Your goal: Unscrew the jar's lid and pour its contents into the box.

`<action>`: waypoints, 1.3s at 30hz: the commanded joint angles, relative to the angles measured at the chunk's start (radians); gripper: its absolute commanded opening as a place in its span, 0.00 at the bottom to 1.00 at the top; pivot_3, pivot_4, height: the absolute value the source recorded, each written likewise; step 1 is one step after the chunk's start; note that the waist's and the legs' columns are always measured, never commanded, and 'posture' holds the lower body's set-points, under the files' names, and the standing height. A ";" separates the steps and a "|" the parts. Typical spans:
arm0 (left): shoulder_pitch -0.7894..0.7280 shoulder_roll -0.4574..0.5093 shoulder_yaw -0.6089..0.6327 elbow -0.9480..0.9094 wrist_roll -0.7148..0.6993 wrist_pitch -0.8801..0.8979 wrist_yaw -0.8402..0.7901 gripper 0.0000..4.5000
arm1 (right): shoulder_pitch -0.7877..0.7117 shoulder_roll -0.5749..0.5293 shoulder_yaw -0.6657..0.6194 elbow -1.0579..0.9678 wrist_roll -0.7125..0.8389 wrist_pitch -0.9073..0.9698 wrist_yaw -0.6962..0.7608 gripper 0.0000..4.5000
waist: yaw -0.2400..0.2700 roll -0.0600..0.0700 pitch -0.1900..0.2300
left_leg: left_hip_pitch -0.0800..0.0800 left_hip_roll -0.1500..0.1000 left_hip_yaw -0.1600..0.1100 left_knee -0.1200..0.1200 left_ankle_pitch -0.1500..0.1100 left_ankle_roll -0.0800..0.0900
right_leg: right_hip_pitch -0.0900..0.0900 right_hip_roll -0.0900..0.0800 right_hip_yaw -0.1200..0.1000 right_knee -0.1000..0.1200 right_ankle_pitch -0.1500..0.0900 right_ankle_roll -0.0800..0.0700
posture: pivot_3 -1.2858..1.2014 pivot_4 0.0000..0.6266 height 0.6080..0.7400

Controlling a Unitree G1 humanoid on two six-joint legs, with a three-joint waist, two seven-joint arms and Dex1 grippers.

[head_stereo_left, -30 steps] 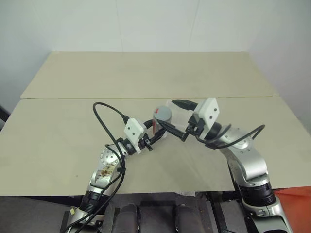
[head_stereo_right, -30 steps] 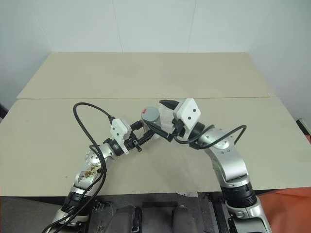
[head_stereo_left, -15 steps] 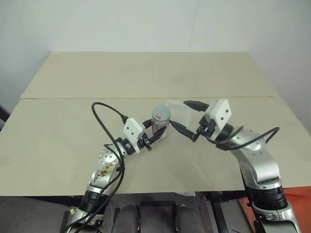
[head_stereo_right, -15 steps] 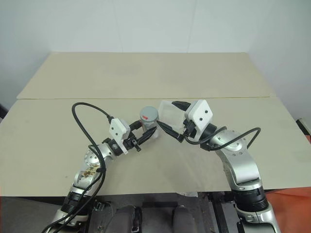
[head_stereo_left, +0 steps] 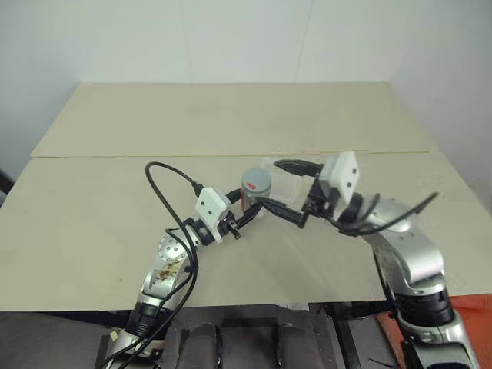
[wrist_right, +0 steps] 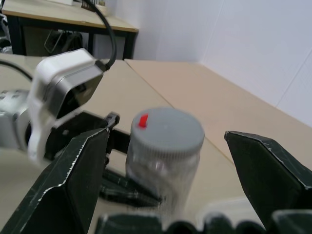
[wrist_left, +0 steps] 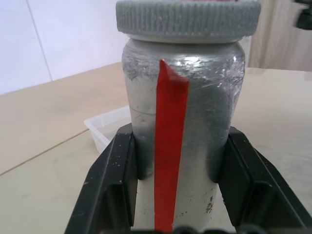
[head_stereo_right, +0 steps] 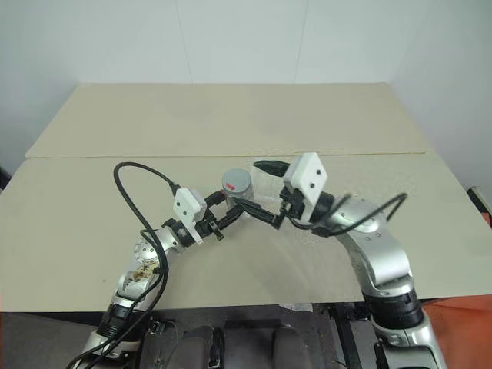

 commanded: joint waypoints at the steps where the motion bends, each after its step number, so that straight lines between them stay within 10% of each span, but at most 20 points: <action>1: -0.011 0.002 -0.003 -0.024 -0.003 -0.029 -0.005 0.43 | -0.040 0.021 0.010 0.018 -0.008 0.006 -0.016 0.99 | 0.004 0.000 0.000 | 0.000 0.000 0.000 0.000 0.000 0.000 | 0.000 0.000 0.000 0.000 0.000 0.000 | 0.52 0.24 1.00; 11: -0.004 0.000 -0.009 -0.033 -0.001 -0.031 0.001 0.43 | -0.070 0.046 0.028 0.071 -0.015 0.005 -0.003 0.99 | 0.002 0.000 0.000 | -0.001 0.000 0.000 0.000 0.000 0.000 | 0.000 0.000 0.000 0.000 0.000 0.000 | 0.52 0.24 1.00; 16: -0.003 -0.004 -0.013 -0.028 0.000 -0.036 0.002 0.43 | -0.067 0.043 0.027 0.068 -0.016 0.000 0.005 0.72 | 0.001 0.000 0.000 | -0.001 0.000 0.000 0.000 0.000 0.000 | 0.000 0.000 0.000 0.000 0.000 0.000 | 0.52 0.24 1.00; 39: -0.012 -0.005 -0.013 -0.014 0.001 -0.040 0.002 0.43 | -0.060 0.050 0.022 0.069 -0.042 -0.027 -0.003 0.72 | 0.001 0.000 0.000 | -0.001 0.000 0.000 0.000 0.000 0.000 | 0.000 0.000 0.000 0.000 0.000 0.000 | 0.52 0.24 1.00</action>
